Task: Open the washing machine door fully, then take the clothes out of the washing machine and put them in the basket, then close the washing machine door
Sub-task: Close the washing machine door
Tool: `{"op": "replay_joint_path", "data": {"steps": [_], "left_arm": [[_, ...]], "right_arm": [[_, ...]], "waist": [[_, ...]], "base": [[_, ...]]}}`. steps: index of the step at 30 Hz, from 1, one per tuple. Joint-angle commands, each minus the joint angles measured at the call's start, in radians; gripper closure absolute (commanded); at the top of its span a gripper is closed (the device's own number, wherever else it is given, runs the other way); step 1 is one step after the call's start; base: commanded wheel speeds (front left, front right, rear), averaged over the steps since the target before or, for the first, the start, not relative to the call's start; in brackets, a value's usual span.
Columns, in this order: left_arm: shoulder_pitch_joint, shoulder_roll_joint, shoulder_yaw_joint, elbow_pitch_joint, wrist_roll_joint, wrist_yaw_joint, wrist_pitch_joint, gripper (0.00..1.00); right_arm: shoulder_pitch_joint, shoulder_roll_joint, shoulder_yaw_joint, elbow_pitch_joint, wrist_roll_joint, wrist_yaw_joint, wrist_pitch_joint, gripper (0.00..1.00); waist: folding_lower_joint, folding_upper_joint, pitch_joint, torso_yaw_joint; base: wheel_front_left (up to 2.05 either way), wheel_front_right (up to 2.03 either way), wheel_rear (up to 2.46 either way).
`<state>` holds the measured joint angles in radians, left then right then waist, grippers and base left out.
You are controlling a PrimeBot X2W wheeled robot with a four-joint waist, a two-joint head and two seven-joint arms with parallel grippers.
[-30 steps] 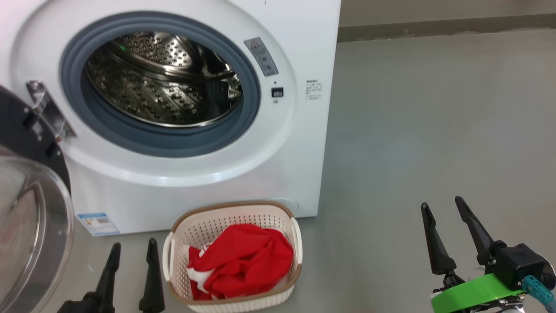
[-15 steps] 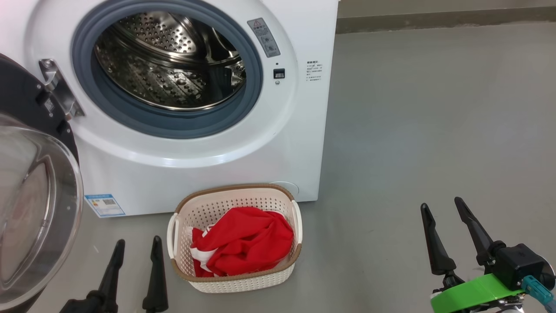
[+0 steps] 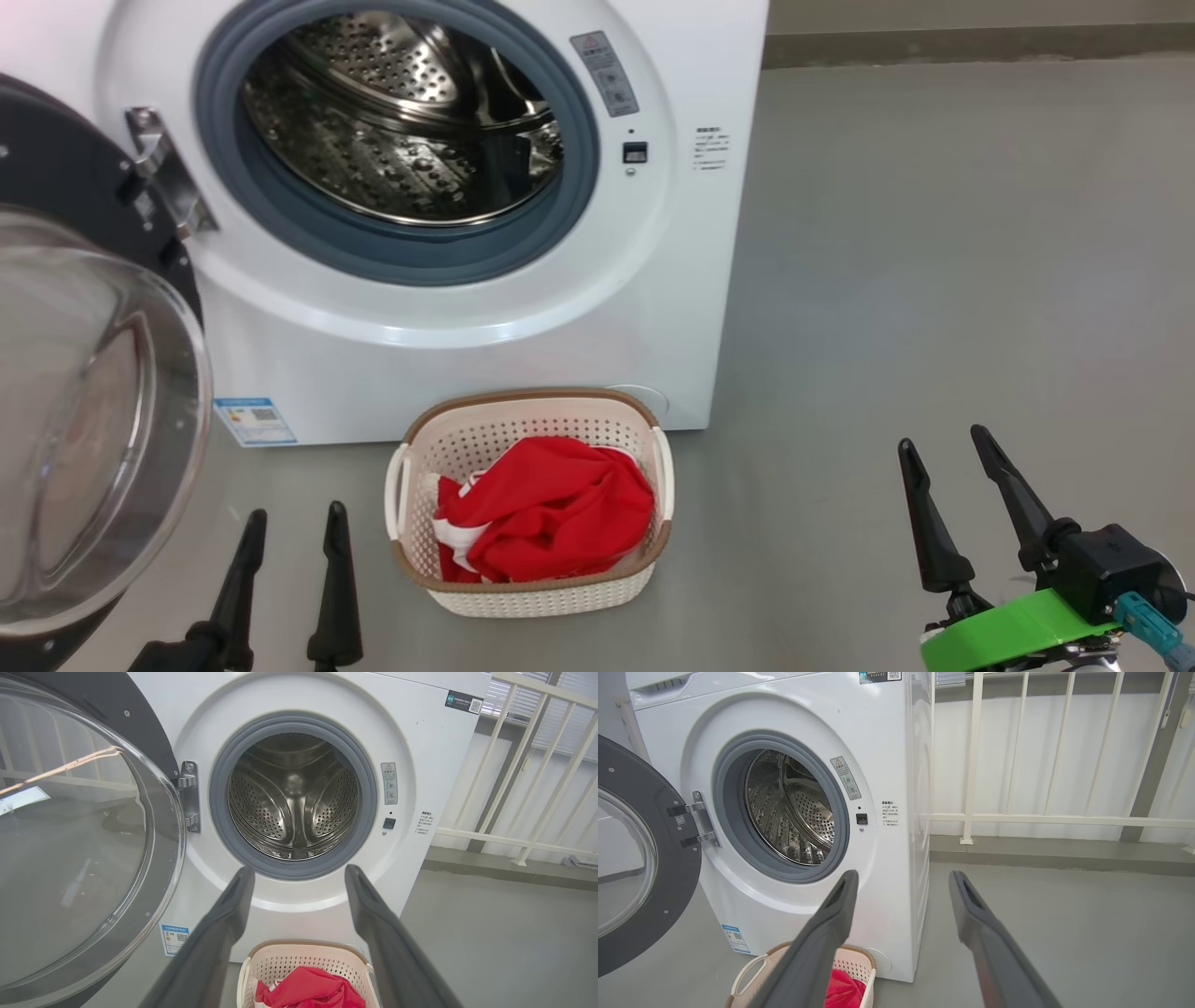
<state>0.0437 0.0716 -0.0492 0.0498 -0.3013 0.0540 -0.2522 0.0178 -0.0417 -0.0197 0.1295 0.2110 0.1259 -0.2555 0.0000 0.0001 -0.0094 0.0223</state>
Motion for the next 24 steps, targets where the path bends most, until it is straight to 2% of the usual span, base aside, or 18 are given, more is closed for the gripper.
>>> {"op": "replay_joint_path", "data": {"steps": [1, 24], "left_arm": [[-0.019, 0.015, 0.031, -0.034, 0.010, 0.012, -0.004, 0.00], [0.007, 0.040, 0.038, -0.118, 0.051, 0.095, 0.050, 0.00]], "right_arm": [[-0.030, -0.008, 0.027, -0.022, -0.009, 0.005, -0.006, 0.00], [-0.089, -0.008, 0.118, -0.015, -0.035, 0.005, -0.006, 0.00]], "waist": [[0.0000, -0.0001, 0.001, 0.023], [0.0000, -0.0001, 0.008, 0.310]], "base": [[0.00, 0.00, 0.00], [0.00, 0.00, 0.00]]}}
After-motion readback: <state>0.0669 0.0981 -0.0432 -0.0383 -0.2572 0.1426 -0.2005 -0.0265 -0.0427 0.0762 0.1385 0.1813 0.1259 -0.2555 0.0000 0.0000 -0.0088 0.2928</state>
